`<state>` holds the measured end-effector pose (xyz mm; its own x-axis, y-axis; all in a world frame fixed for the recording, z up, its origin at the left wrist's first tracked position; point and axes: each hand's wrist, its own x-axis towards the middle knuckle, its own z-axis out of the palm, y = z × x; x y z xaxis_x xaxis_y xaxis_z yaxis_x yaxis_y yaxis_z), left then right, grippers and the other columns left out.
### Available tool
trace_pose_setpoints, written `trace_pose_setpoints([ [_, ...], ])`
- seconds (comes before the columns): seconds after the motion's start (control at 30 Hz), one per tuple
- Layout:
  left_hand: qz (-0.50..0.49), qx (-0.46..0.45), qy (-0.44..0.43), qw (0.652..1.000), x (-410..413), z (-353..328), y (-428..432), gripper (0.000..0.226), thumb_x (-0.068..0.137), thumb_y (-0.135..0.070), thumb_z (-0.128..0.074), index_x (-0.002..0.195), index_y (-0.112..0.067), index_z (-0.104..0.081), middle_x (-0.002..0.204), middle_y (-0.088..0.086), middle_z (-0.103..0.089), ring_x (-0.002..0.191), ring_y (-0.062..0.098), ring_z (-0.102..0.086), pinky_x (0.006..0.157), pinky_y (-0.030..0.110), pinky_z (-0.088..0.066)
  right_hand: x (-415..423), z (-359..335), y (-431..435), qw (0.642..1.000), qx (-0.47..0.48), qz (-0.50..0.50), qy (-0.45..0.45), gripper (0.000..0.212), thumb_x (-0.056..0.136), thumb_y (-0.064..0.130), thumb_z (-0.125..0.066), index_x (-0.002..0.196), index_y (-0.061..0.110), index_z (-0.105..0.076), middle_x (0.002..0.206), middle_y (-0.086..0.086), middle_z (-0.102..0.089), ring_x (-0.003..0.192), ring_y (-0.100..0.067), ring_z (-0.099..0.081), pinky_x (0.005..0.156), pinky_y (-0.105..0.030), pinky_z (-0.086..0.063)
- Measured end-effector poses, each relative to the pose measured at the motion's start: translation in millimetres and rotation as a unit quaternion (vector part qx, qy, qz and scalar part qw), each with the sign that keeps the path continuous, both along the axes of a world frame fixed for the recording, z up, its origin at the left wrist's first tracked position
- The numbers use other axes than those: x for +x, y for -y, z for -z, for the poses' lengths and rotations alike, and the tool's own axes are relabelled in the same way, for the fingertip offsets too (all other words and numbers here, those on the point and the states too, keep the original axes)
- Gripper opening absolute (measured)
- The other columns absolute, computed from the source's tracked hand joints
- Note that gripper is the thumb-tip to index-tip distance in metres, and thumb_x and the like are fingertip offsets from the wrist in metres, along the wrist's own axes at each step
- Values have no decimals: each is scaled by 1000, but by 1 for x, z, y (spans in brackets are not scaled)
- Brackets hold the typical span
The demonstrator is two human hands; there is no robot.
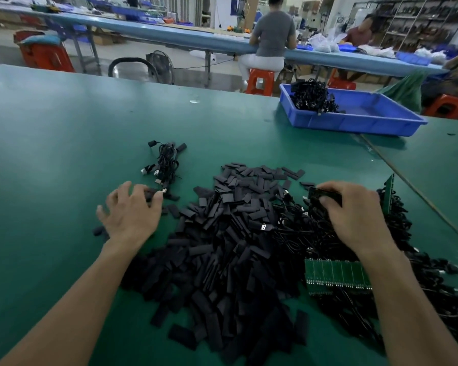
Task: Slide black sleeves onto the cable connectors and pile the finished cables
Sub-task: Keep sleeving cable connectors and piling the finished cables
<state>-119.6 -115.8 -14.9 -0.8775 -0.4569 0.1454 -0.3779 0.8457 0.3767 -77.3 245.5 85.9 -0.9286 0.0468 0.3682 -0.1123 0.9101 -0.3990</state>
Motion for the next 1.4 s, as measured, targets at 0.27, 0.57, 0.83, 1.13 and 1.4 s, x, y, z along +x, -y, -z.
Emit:
trace_pose_setpoints([
  [0.27, 104, 79, -35, 991, 7, 14, -21, 58, 103, -52, -30, 137, -11, -54, 134, 12, -58, 126, 31, -50, 106, 46, -39, -4, -16, 15, 987, -62, -35, -146, 28, 92, 1, -67, 118, 10, -72, 99, -2, -69, 86, -10, -58, 79, -2, -36],
  [0.57, 132, 186, -164, 960, 13, 8, -59, 40, 105, -35, -39, 89, -12, -67, 85, 6, -67, 88, 31, -62, 76, 36, -41, -26, -47, 78, 969, -125, -172, -128, 35, 91, 10, -71, 125, 15, -67, 102, 11, -60, 77, 4, -58, 79, -1, -46],
  [0.83, 305, 360, -202, 858, 23, -27, -83, 22, 91, -49, -59, 101, -31, -66, 90, -25, -69, 86, 1, -65, 76, 16, -48, -37, 4, 86, 943, -247, -197, 110, 18, 79, 21, -84, 88, 26, -69, 88, 6, -74, 82, -12, -68, 86, -37, -55],
  [1.13, 333, 633, -101, 692, 18, -26, -103, 12, 74, -34, -82, 75, -30, -70, 76, 2, -61, 72, 20, -52, 70, 32, -46, -34, 37, 78, 821, -442, -266, 245, 10, 88, 16, -74, 85, 24, -70, 78, -2, -67, 69, -13, -61, 63, -23, -53],
  [1.4, 305, 723, -32, 620, 10, -14, -96, 10, 74, -24, -80, 73, -18, -73, 77, 5, -66, 69, 14, -60, 70, 24, -55, -42, 44, 79, 792, -449, -295, 288, 15, 84, 22, -71, 94, 10, -70, 86, -4, -67, 79, -14, -62, 73, -24, -53],
])
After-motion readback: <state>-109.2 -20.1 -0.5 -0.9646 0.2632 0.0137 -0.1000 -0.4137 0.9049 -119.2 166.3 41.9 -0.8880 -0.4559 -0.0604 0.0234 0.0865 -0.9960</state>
